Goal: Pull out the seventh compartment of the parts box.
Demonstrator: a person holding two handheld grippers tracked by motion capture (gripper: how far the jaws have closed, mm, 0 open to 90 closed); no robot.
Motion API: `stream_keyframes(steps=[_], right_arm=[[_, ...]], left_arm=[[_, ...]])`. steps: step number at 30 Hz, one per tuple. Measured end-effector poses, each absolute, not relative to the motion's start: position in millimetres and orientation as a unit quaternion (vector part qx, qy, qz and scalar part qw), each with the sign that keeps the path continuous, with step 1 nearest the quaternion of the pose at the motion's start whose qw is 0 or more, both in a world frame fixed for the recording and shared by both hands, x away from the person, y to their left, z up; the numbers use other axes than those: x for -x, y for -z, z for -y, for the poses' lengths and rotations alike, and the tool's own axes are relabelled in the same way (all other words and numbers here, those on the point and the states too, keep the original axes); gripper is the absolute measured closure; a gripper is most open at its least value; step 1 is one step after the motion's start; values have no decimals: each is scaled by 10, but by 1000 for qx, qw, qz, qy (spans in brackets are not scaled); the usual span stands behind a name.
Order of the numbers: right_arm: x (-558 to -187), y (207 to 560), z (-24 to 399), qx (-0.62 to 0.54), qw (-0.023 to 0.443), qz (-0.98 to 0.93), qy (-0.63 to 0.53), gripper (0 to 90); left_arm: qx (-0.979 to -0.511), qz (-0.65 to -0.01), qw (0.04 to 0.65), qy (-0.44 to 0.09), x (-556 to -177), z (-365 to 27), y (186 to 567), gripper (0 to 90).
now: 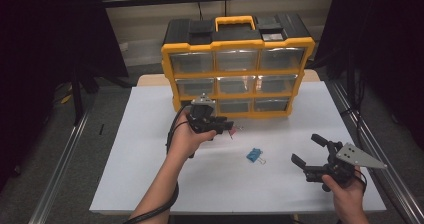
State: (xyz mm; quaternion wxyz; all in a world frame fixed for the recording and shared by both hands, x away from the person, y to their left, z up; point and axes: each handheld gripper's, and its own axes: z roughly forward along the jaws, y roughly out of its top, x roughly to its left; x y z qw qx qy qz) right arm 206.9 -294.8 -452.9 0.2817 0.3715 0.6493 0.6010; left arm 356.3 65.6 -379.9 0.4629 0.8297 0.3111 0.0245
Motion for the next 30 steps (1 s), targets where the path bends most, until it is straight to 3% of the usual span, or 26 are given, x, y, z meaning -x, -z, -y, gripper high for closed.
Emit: stream_keyframes(steps=[30], right_arm=[[-2069, 4530, 2948, -371, 281, -649, -601, 16]], left_arm=[[-814, -333, 473, -45, -3698, -756, 3609, 652]])
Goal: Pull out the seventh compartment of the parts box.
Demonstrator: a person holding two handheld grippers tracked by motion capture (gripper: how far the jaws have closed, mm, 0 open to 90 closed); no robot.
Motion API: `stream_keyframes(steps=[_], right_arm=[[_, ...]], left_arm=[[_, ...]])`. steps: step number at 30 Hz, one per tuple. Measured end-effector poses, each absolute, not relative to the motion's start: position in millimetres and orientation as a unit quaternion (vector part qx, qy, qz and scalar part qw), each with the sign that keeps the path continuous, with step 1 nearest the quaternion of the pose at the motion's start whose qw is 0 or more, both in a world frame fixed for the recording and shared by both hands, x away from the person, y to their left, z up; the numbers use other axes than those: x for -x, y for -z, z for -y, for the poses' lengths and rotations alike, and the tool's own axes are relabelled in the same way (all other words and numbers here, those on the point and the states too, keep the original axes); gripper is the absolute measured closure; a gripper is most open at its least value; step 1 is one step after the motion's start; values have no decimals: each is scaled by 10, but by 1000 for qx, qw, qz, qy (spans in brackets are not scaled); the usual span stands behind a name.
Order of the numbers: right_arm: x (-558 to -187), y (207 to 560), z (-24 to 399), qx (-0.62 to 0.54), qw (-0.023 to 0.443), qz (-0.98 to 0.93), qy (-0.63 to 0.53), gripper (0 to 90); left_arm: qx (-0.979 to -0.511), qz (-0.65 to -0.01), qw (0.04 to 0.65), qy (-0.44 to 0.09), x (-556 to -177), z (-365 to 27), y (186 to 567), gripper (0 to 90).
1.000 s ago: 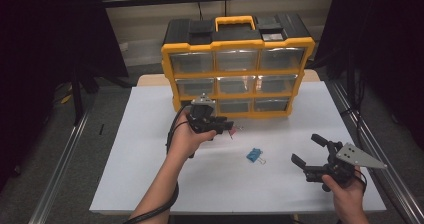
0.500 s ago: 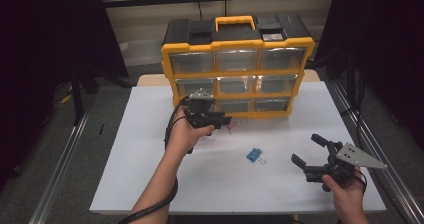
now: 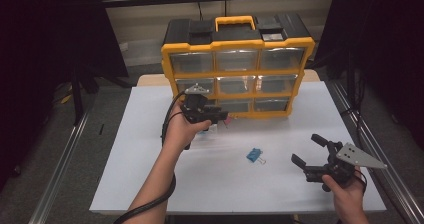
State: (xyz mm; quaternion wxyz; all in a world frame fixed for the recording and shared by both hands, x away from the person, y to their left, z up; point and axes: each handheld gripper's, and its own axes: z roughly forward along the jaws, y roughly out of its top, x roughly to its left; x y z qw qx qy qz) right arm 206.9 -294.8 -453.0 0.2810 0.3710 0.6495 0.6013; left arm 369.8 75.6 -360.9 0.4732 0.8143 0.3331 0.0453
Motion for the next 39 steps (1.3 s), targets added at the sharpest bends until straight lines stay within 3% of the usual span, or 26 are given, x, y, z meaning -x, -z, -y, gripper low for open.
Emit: stream_keyframes(steps=[39], right_arm=[[-2068, 4528, 2953, -369, 282, -649, -602, 17]], left_arm=[[-799, -379, 459, -86, -3893, -1101, 3561, 652]])
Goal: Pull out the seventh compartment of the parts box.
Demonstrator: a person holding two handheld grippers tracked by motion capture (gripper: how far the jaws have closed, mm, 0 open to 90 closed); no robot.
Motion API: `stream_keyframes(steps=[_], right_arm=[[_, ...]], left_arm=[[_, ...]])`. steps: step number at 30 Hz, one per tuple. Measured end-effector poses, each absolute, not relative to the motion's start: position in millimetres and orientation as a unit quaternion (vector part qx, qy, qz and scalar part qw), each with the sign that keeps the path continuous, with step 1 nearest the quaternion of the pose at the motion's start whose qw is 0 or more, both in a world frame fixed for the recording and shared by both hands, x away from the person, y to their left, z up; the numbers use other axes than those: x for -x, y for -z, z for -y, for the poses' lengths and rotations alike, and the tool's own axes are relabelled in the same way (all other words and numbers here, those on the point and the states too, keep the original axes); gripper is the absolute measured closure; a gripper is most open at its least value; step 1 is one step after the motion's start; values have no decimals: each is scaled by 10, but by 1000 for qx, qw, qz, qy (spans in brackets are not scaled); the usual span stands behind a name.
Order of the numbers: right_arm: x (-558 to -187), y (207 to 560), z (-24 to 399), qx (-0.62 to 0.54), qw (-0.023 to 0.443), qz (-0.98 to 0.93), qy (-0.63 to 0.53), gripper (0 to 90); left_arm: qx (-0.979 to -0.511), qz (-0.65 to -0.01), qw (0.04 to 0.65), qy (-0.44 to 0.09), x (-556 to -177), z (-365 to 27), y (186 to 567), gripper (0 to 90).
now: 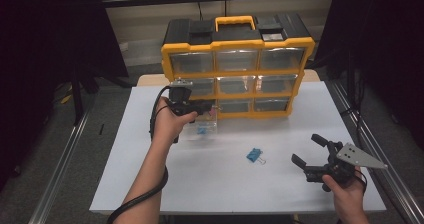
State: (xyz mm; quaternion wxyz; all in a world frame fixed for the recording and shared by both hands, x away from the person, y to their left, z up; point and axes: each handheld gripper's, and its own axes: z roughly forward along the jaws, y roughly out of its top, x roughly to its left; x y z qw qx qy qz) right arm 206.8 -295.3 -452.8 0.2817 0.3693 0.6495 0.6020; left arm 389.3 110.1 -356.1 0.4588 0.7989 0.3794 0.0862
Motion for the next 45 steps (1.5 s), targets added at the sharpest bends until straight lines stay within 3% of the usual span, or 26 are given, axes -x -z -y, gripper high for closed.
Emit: stream_keyframes(steps=[45], right_arm=[[-2068, 4532, 2949, -369, 279, -651, -602, 16]], left_arm=[[-791, -420, 428, -119, -3992, -1308, 3759, 651]])
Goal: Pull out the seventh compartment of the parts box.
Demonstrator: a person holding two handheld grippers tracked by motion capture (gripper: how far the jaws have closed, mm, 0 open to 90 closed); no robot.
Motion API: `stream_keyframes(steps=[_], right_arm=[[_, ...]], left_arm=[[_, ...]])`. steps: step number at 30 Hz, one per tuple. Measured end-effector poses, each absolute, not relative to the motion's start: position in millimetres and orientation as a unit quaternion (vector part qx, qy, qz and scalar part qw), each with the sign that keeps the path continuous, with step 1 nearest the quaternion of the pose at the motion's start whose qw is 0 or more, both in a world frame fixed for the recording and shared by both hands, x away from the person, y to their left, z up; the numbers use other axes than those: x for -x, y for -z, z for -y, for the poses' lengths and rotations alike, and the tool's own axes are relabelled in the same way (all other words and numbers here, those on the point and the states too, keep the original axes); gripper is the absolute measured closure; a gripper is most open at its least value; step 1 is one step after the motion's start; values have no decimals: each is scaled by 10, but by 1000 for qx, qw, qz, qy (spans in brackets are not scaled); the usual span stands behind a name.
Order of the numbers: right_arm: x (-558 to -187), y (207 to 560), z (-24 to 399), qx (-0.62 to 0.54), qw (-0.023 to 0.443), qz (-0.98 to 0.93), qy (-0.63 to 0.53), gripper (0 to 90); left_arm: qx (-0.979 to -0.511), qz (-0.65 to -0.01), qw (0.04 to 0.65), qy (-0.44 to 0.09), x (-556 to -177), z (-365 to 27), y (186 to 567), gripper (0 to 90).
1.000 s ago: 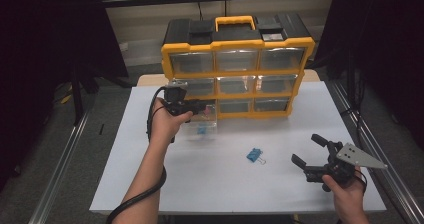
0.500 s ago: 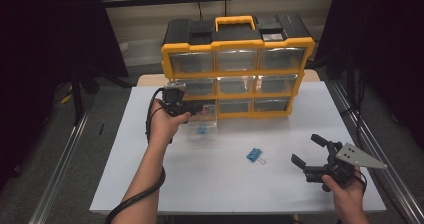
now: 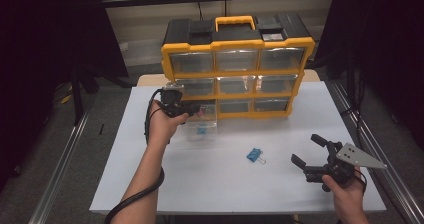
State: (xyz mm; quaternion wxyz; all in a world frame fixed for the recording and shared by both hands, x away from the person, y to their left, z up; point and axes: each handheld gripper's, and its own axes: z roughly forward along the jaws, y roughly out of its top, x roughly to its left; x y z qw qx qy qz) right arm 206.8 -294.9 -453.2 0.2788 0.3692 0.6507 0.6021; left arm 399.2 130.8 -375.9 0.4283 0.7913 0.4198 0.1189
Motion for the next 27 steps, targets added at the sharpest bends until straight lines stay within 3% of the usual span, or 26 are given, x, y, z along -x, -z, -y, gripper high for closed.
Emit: stream_keyframes(steps=[3, 27], right_arm=[[-2072, 4533, 2945, -368, 279, -651, -603, 16], [-2066, 4530, 2947, -368, 278, -651, -603, 17]], left_arm=[[-790, -421, 429, -120, -3997, -1307, 3766, 649], [-800, -365, 472, -69, -3774, -1055, 3754, 375]])
